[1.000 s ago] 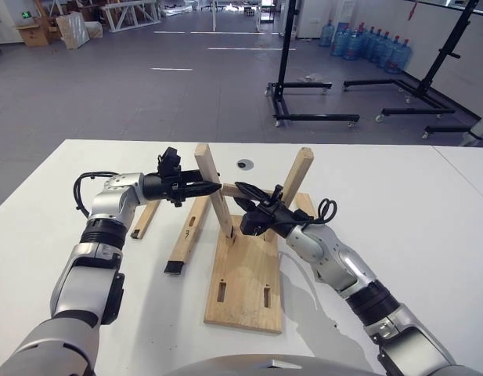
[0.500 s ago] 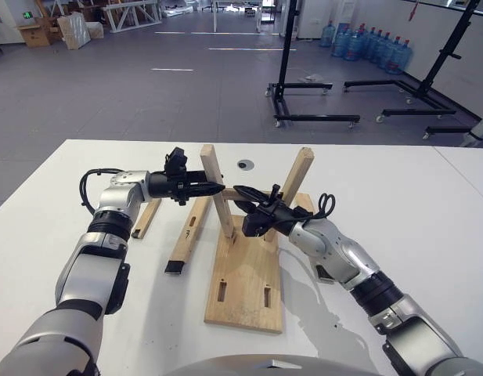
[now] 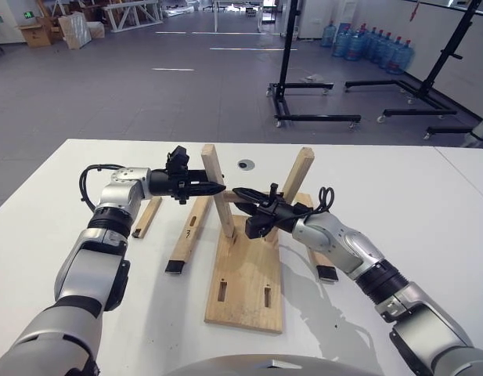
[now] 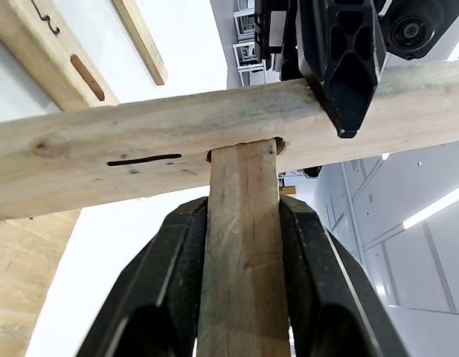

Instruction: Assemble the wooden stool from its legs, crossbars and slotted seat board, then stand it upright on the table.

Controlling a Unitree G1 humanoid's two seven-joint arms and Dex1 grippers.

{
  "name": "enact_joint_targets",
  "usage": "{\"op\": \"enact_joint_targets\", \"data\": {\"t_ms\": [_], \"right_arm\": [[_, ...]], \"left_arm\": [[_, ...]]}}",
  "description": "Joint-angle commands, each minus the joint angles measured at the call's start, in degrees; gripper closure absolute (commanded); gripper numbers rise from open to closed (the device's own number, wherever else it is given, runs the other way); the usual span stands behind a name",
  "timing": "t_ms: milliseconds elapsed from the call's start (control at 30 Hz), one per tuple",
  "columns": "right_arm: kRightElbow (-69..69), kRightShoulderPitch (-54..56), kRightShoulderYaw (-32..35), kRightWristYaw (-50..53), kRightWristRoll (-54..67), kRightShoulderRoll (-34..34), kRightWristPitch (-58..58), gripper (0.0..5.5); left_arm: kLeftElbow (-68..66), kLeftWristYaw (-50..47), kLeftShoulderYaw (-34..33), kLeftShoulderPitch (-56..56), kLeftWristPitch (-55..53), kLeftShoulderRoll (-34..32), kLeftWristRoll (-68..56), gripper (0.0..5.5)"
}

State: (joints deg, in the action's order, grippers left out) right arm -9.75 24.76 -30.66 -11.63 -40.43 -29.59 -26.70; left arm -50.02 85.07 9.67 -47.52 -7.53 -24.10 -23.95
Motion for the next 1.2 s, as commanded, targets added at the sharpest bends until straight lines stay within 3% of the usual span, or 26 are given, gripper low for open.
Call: {"op": "enact_joint_targets", "data": {"t_ms": [33, 167, 267, 367, 600, 733, 900, 1000, 1133, 1200], "right_arm": [[-2.5, -9.5, -8.9, -8.1, -5.1, -5.0, -3.9, 4.21], [0.4, -11.6, -7.5, -6.9, -3.5, -7.1, -3.7, 4.21], [-1.7, -7.2, -6.1, -6.6, 0.2, -3.9, -2.5, 3.54], [-3.5, -4.5, -4.2, 0.1, 2.1, -2.9, -8.9, 2.98], [-2.2, -1.0, 4.0, 11.9, 2.8, -5.2, -20.3, 1.58], [-1.1, 0.5, 8.5, 11.5, 6.9, -6.4, -22.3, 1.58], [3.0, 4.3, 17.2, 9.0, 17.2, -5.9, -15.8, 1.58], [3.4, 7.0, 23.5, 7.6, 28.6, -4.4, -8.6, 1.58], [-0.7, 9.5, 35.5, -1.5, 62.0, 0.6, 12.2, 1.58], [-4.8, 7.1, 39.5, -8.0, 72.2, 1.4, 20.5, 1.58]], "left_arm": [[-2.6, -5.1, 11.0, 7.6, -0.7, 4.1, 13.7, 3.39], [-2.4, -5.9, 11.9, 7.9, -0.6, 3.6, 13.9, 3.39], [-2.8, -6.2, 11.5, 7.3, -0.5, 2.8, 13.5, 3.39], [-3.3, -6.2, 11.0, 7.1, -0.9, 2.4, 12.8, 3.39], [-4.8, -6.9, 11.1, 7.2, -0.7, 1.7, 13.2, 3.39], [-4.7, -6.9, 11.2, 7.6, -0.9, 1.2, 13.0, 3.39], [-4.3, -6.5, 11.5, 8.0, -1.1, 0.7, 13.1, 3.39], [-4.1, -6.5, 11.2, 8.0, -1.4, 0.7, 12.8, 3.39], [-4.0, -6.6, 11.2, 8.0, -1.5, 0.8, 12.7, 3.39], [-3.9, -6.7, 11.3, 7.9, -1.6, 0.9, 12.6, 3.39]]}}
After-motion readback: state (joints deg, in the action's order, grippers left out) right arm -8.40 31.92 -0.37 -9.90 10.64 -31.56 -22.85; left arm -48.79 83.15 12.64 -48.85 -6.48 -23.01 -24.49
